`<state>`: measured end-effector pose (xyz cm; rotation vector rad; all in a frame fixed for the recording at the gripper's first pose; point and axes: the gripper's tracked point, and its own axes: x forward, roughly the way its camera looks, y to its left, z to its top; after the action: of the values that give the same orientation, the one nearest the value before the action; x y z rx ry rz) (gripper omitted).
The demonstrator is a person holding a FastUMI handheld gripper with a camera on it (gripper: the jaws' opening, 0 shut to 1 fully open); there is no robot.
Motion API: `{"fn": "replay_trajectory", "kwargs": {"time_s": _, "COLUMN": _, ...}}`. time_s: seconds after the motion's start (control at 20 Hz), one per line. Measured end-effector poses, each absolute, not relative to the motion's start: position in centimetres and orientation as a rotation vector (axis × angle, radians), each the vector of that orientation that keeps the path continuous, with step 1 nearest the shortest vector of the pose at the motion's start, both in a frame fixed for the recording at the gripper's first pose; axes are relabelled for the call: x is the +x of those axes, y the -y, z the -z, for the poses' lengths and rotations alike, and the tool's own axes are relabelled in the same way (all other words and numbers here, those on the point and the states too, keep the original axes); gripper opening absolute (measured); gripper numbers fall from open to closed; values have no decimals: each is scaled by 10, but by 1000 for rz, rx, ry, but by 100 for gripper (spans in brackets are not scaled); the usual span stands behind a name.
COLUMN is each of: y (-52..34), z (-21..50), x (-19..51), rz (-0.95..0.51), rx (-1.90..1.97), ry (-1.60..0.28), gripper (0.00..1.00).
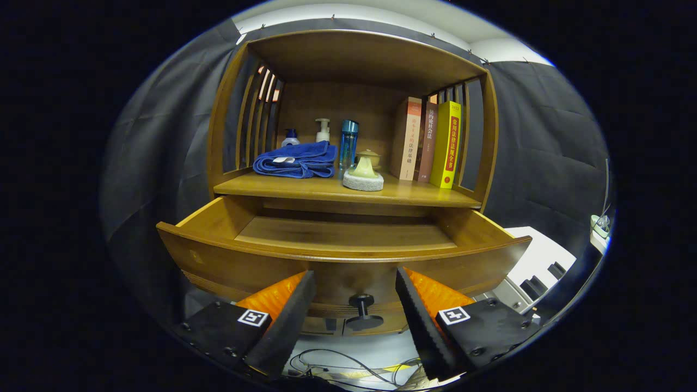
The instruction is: Pull open the drawer, take out the items inside it, and place them on the countertop above the cabinet.
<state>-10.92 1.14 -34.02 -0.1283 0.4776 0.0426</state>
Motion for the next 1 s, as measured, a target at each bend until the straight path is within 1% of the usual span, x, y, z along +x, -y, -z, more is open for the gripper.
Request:
{"fn": "replay_trajectory", "kwargs": {"time_s": 0.25, "y": -10, "z": 339, "x": -106, "rz": -44, "rx": -115, "ry": -465, "gripper": 97}}
{"fn": "replay_trajectory", "kwargs": {"time_s": 1.0, "y": -14, "z": 348, "x": -68, "rz": -21, "rx": -135, "ry": -457, "gripper": 97}}
